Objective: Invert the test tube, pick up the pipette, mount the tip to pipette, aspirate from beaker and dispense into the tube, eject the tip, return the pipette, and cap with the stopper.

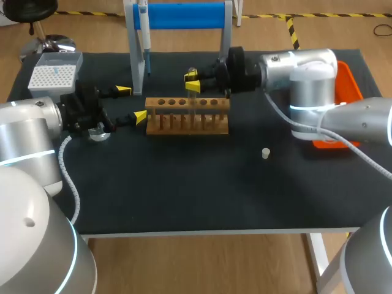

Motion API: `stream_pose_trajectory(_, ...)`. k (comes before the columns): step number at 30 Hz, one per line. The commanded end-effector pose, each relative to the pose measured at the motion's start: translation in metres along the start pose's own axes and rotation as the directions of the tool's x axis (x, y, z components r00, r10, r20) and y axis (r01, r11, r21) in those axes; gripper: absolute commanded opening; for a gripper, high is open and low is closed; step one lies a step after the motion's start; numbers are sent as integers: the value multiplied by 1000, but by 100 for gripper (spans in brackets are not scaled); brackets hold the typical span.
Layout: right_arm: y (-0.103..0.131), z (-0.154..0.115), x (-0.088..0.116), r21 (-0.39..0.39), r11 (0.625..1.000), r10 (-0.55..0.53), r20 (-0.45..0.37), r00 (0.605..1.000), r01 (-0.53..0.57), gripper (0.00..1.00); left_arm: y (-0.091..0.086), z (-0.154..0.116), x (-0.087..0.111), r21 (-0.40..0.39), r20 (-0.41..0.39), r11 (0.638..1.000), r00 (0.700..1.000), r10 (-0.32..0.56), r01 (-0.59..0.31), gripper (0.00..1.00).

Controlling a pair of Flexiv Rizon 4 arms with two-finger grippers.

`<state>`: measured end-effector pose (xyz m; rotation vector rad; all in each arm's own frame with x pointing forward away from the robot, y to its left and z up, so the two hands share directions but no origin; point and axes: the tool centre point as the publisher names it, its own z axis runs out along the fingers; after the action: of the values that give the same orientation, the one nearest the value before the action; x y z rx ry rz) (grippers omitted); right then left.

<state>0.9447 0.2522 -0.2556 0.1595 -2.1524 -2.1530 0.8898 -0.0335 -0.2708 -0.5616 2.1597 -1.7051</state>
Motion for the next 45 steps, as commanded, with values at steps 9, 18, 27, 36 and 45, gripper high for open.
stream_pose_trajectory(9,28,2,1,13,1000,-12,6,1000,12,0,0,1,1,1,6,1000,1000,0,0,100)
stream_pose_trajectory(18,49,1,3,11,1000,-29,16,999,29,0,0,1,1,1,6,1000,1000,0,0,100)
stream_pose_trajectory(27,75,-10,23,30,1000,-4,50,999,3,0,0,1,1,1,6,1000,1000,0,0,100)
stream_pose_trajectory(36,81,-15,31,33,999,-1,54,999,-1,0,0,1,1,1,6,1000,1000,0,0,100)
stream_pose_trajectory(45,81,-15,31,33,999,-1,54,999,-1,0,0,1,1,1,6,1000,1000,0,0,100)
